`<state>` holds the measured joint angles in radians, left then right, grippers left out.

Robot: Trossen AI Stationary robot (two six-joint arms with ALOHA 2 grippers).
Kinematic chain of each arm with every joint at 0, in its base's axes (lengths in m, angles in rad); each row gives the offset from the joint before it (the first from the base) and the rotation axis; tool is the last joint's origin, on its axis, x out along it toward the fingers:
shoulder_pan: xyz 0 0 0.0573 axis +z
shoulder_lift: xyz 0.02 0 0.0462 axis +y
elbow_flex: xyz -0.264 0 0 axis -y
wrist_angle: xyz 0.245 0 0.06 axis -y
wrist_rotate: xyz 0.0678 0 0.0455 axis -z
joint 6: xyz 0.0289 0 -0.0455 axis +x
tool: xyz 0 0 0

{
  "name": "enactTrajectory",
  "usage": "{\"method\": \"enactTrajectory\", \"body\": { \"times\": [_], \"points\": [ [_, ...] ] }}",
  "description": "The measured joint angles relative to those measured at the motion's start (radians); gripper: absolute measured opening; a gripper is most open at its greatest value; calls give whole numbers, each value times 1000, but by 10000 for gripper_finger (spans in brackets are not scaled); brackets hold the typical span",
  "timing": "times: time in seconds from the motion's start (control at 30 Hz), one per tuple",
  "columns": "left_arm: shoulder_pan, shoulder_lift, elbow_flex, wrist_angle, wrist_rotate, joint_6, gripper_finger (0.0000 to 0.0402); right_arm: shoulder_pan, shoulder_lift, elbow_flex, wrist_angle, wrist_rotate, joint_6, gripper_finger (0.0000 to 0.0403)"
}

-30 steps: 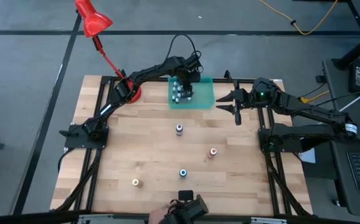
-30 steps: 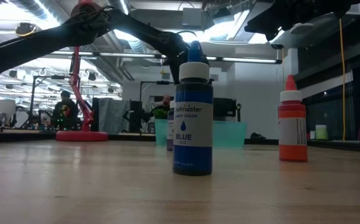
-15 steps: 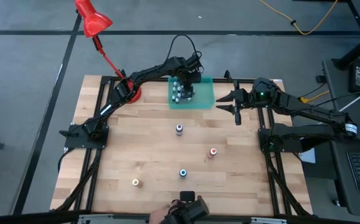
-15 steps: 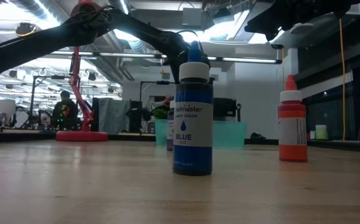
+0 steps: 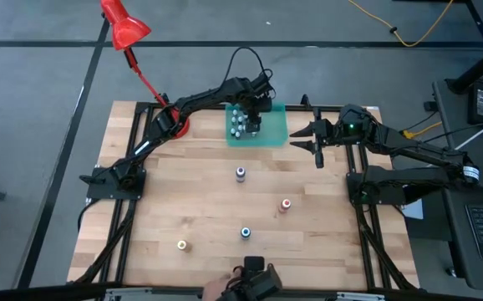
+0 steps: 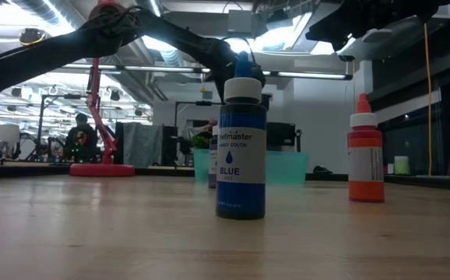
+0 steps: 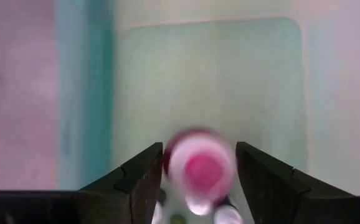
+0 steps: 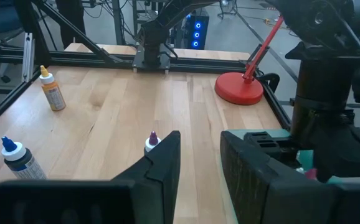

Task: Pick & Place food coloring
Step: Put the large pink food coloring bottle into the green bin, then put the large orange food coloring bottle into the green bin

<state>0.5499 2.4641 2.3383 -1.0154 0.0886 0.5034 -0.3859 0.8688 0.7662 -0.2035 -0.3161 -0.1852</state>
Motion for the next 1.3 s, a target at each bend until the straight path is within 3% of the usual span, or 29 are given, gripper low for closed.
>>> {"method": "enactTrajectory", "body": {
  "times": [0.57,1.0,1.2,1.3],
  "points": [
    [0,-27,14,53,-115,-15,207,0,0,0,-5,0,1,116],
    [-1,-239,17,31,-124,-82,217,0,0,0,-18,-5,-10,116],
    [-8,-418,17,-22,-64,-125,217,11,0,0,-61,-142,-6,116],
    [-14,-519,17,-76,-38,-159,215,65,0,0,-108,-213,-80,116]
  ]
}}
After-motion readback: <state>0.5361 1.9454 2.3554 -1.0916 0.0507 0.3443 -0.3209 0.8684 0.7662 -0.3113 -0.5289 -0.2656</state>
